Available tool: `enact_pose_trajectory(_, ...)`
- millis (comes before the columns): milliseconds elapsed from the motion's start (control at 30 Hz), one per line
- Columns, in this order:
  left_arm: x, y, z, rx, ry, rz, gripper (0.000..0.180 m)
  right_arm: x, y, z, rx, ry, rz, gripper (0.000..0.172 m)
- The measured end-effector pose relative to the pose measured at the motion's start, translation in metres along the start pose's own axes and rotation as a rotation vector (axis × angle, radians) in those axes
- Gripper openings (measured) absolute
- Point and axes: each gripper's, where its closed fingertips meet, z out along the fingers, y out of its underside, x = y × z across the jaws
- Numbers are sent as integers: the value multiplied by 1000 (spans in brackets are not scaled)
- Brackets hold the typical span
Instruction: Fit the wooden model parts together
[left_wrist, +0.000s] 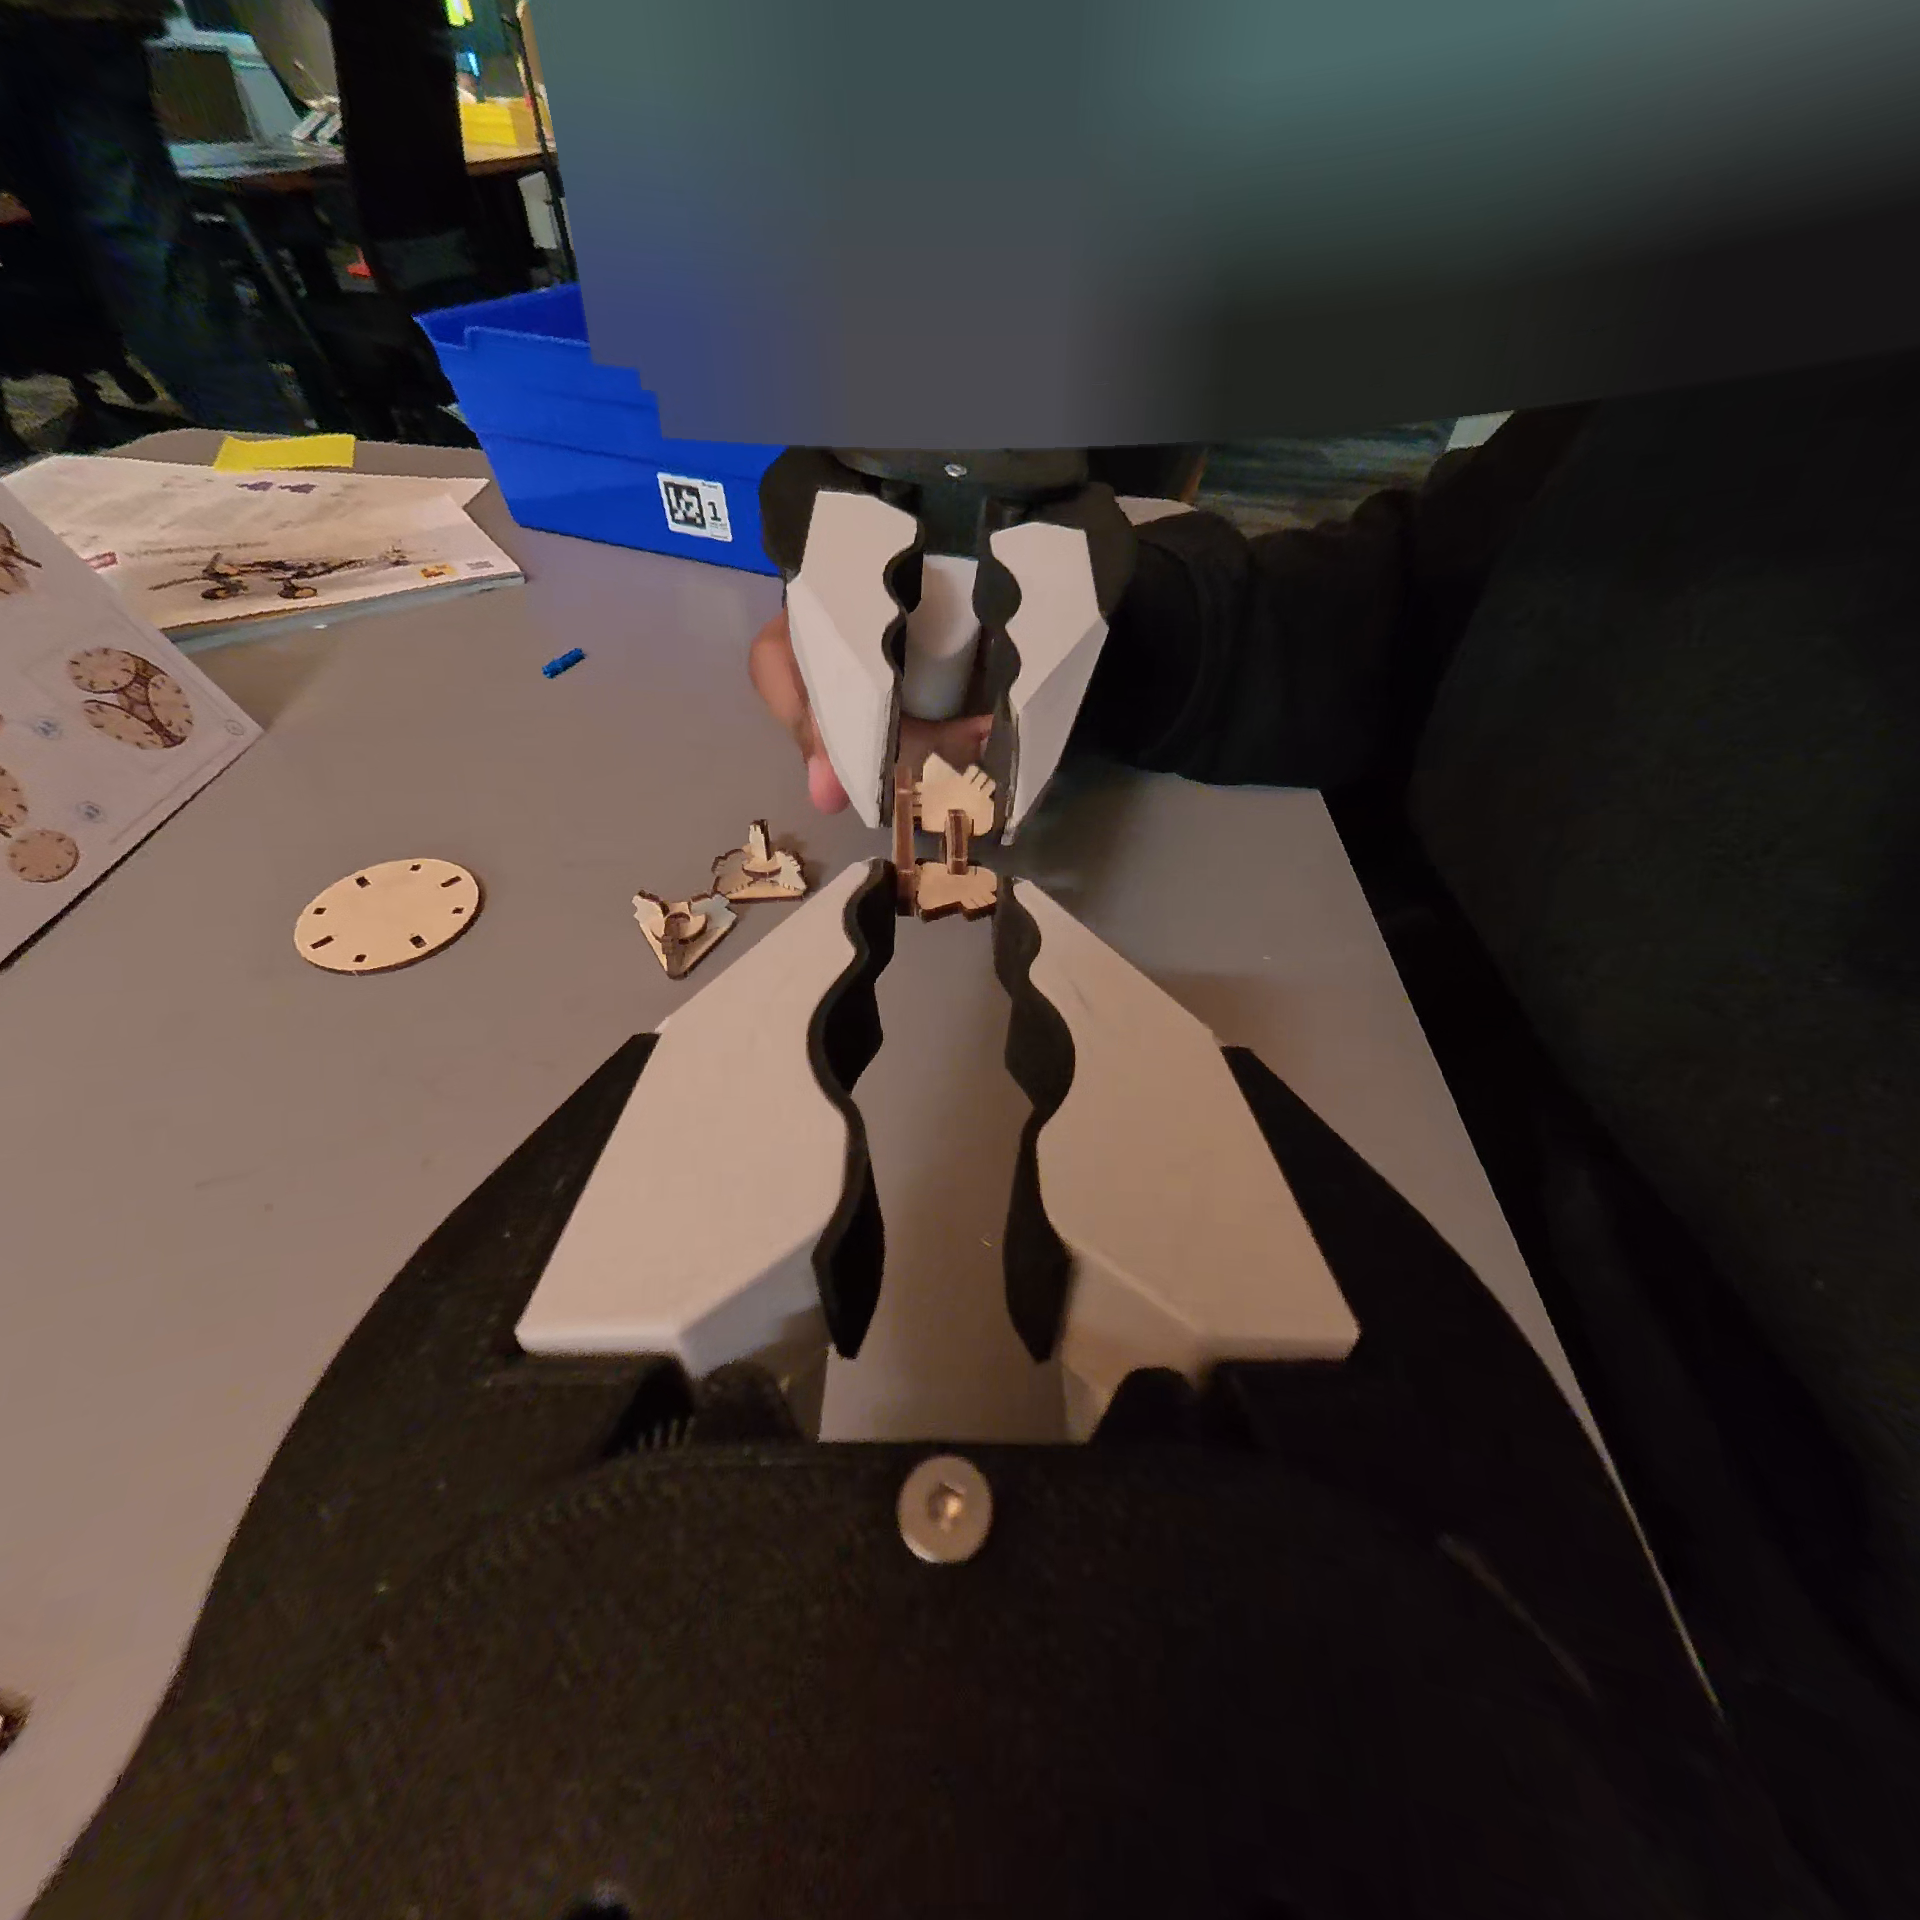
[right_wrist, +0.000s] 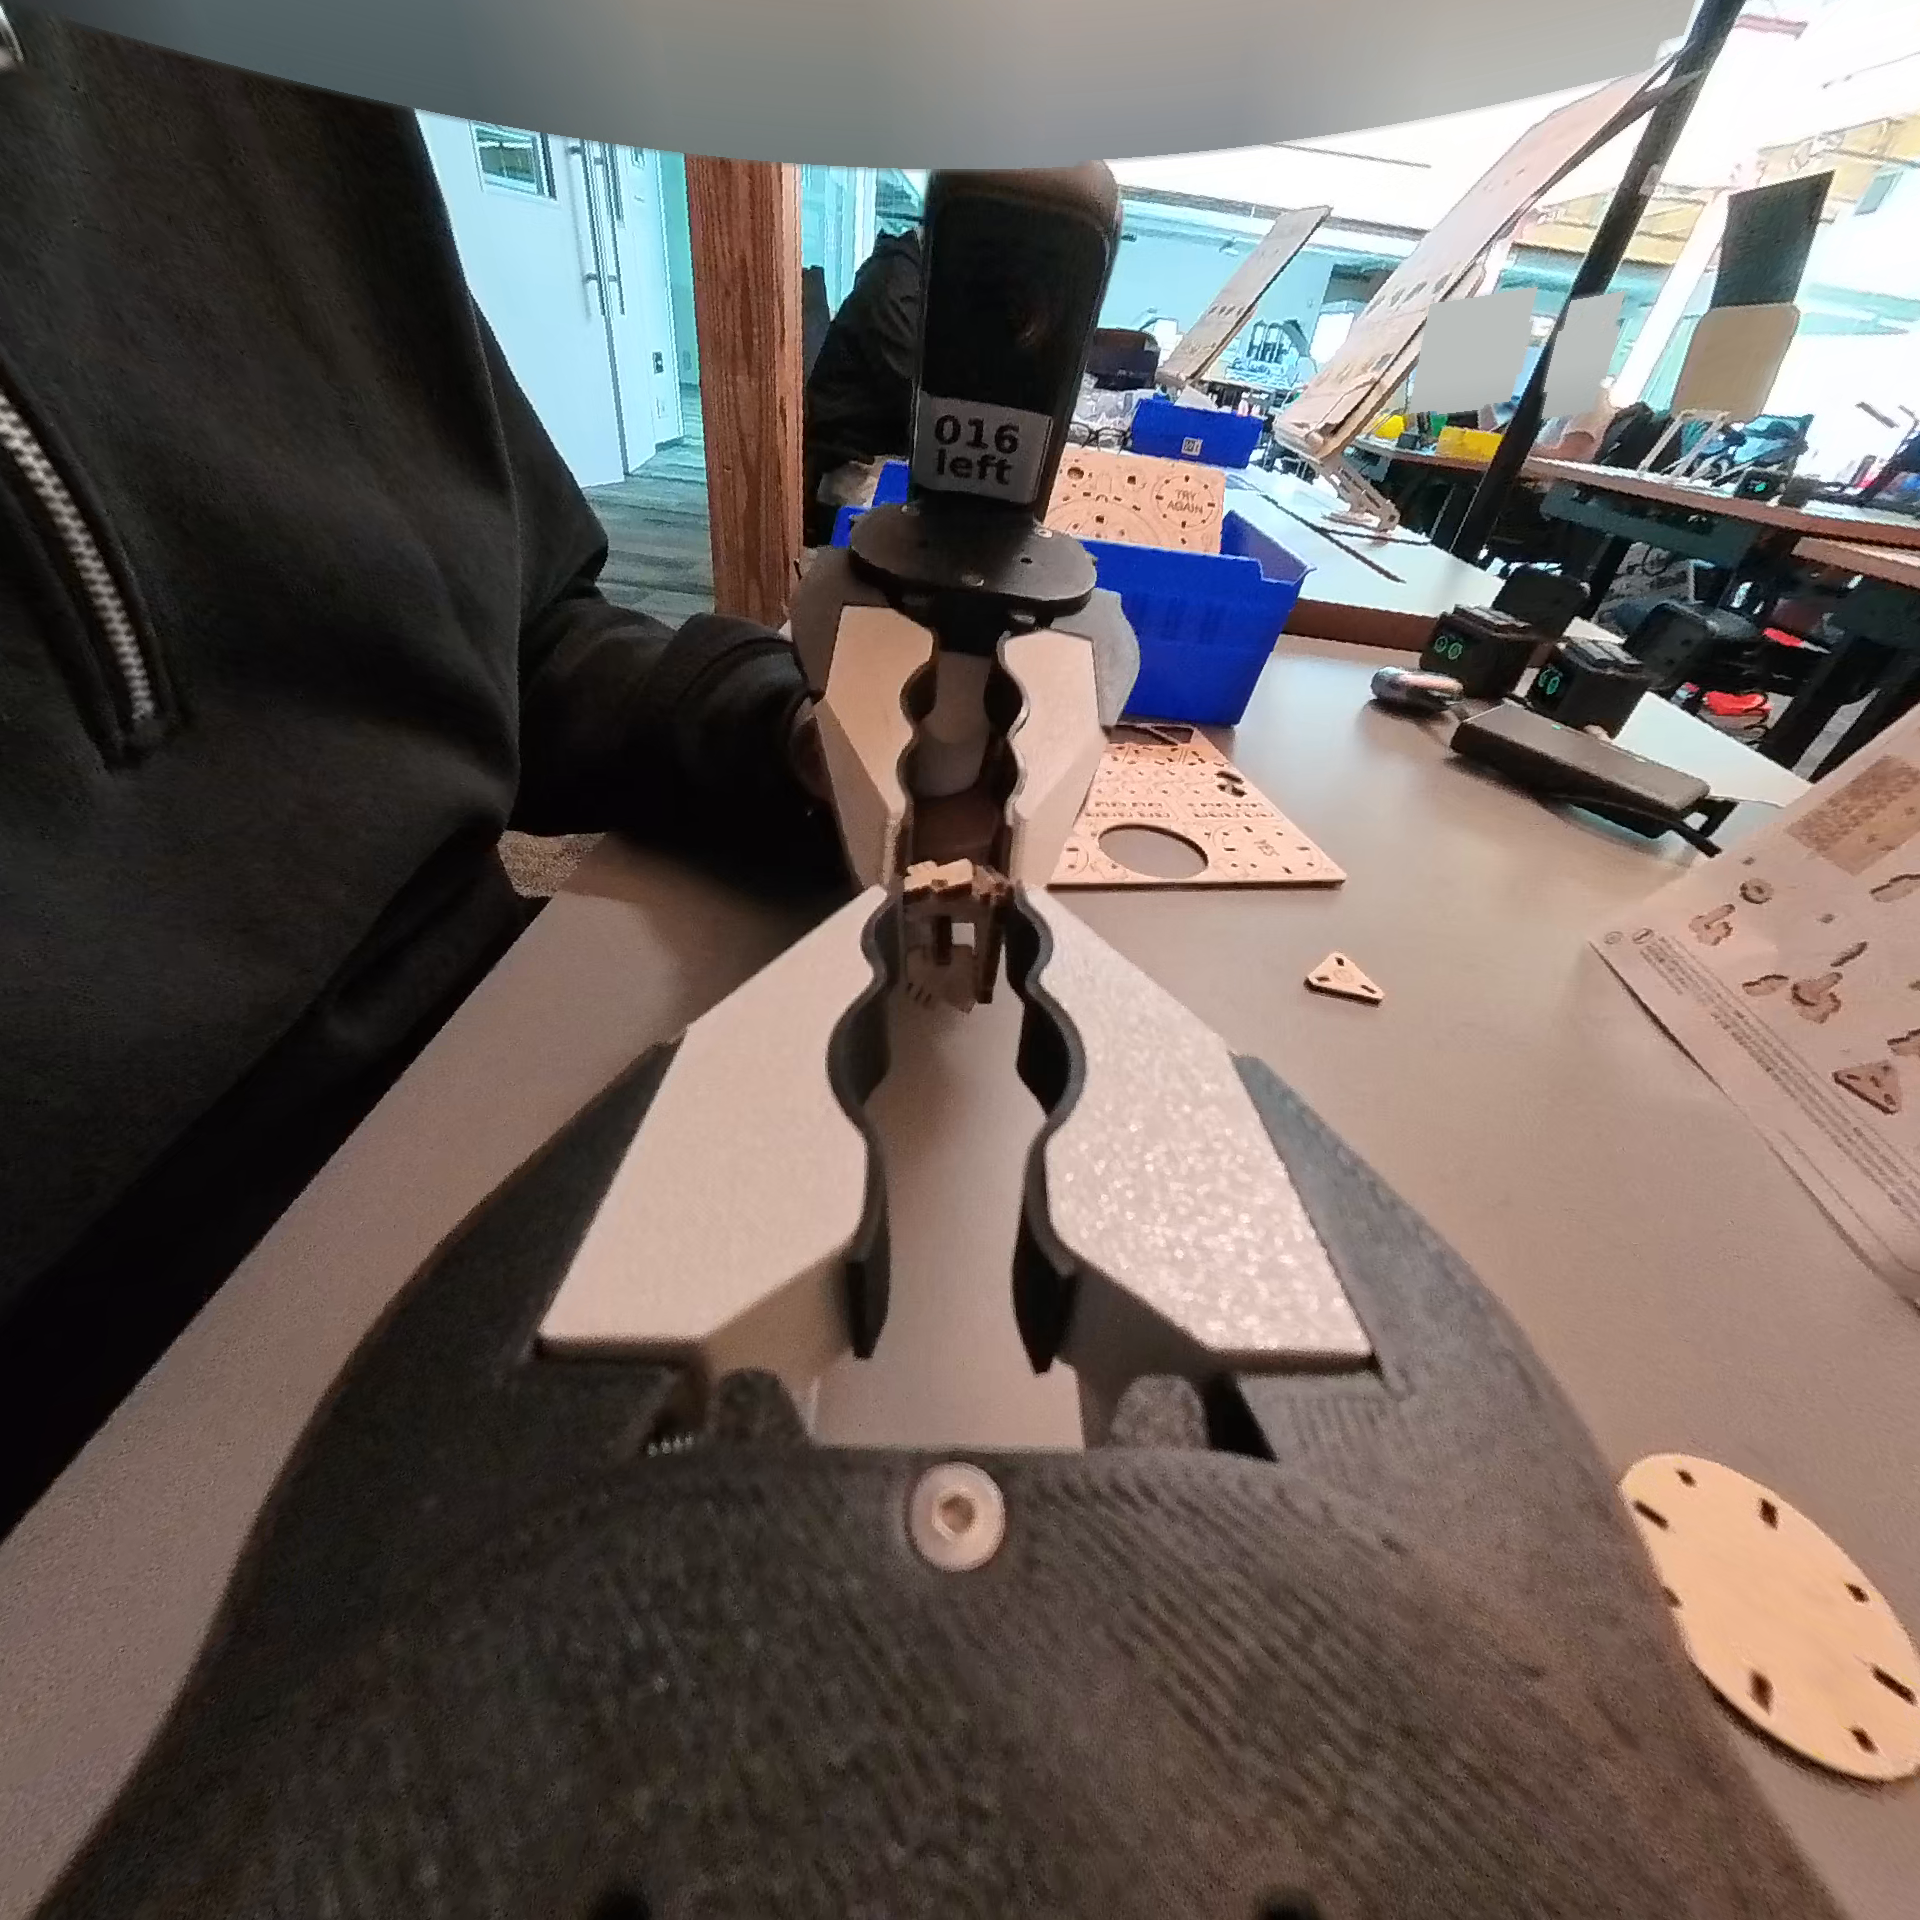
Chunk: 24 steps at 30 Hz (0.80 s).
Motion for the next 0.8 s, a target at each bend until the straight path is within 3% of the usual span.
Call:
enact_pose_trajectory(500, -6, -5, 2, -21, -116, -9, 18, 6, -4, -3, -12, 54, -2, 17)
enact_pose_trajectory(800, -4, -9, 0, 20, -92, -48, 18, 5, -10, -1, 1, 73, -35, 17)
